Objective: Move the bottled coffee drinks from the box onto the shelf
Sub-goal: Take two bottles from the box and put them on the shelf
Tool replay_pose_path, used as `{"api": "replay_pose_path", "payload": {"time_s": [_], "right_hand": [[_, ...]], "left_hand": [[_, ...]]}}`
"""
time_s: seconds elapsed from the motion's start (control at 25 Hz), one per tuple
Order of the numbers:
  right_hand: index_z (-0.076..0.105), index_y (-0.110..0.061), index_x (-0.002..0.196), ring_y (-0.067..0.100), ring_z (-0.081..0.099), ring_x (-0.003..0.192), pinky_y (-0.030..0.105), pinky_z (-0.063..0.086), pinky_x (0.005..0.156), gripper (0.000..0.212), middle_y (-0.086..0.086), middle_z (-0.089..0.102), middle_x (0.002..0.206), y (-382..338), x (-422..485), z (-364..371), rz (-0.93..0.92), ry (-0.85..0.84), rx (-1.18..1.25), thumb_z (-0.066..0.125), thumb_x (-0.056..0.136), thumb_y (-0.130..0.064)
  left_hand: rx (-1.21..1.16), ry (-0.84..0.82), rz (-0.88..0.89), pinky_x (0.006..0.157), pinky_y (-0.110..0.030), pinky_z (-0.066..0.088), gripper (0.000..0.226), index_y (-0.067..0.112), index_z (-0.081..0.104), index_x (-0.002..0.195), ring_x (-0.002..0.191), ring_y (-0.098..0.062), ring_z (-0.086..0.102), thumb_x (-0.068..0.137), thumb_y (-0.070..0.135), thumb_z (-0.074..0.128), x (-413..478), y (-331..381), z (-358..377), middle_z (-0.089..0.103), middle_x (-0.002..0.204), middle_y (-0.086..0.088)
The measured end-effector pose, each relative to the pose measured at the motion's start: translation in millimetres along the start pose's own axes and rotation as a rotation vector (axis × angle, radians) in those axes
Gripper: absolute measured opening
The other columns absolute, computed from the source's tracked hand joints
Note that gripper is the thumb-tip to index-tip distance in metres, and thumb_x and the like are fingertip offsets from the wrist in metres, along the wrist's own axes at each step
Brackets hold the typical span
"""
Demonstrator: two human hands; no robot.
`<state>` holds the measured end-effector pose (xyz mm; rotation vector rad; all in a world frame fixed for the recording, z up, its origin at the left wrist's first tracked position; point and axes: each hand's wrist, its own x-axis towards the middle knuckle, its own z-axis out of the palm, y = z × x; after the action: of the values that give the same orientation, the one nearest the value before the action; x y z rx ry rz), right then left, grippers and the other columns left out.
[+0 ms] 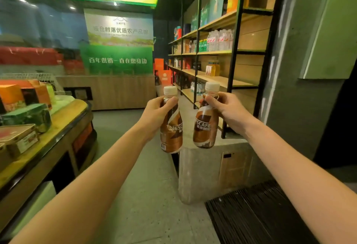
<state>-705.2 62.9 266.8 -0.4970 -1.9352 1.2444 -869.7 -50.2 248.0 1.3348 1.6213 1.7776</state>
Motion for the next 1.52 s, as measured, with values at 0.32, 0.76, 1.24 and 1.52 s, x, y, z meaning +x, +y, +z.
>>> {"api": "replay_pose_path", "payload": {"time_s": [0.32,0.76,1.24,1.52], "right_hand": [[0.063,-0.019,0.091,0.017,0.062,0.094,0.034,0.047,0.09,0.007,0.002,0.067,0.095,63,211,126,-0.029,-0.164,0.06,0.056,0.091,-0.021],[0.063,-0.026,0.085,0.008,0.062,0.087,0.032,0.046,0.089,0.011,-0.006,0.067,0.089,149,554,207,-0.071,-0.196,0.05,0.056,0.091,-0.019],[0.062,-0.017,0.105,0.022,0.06,0.106,0.037,0.047,0.094,0.017,0.004,0.066,0.108,280,852,254,-0.022,0.134,-0.08,0.06,0.088,-0.022],[0.06,-0.017,0.11,0.025,0.058,0.111,0.048,0.043,0.102,0.024,0.008,0.065,0.115,343,952,197,0.105,0.284,-0.191,0.06,0.088,-0.027]], "left_hand": [[0.003,0.164,-0.039,0.057,-0.016,0.05,0.015,0.017,0.062,0.088,0.065,-0.003,0.068,0.095,0.024,0.051,155,-90,-132,0.069,0.078,0.003],[0.026,0.241,-0.004,0.075,-0.029,0.049,0.02,0.012,0.06,0.097,0.083,-0.017,0.063,0.094,0.029,0.05,466,-194,-254,0.065,0.086,-0.004],[-0.011,-0.103,0.042,0.072,-0.028,0.051,0.021,0.012,0.06,0.1,0.08,-0.015,0.067,0.094,0.029,0.049,808,-333,-331,0.067,0.089,-0.005],[-0.098,-0.301,0.017,0.075,-0.027,0.05,0.012,0.017,0.06,0.093,0.086,-0.015,0.065,0.094,0.022,0.049,955,-397,-273,0.066,0.091,-0.004]]}}
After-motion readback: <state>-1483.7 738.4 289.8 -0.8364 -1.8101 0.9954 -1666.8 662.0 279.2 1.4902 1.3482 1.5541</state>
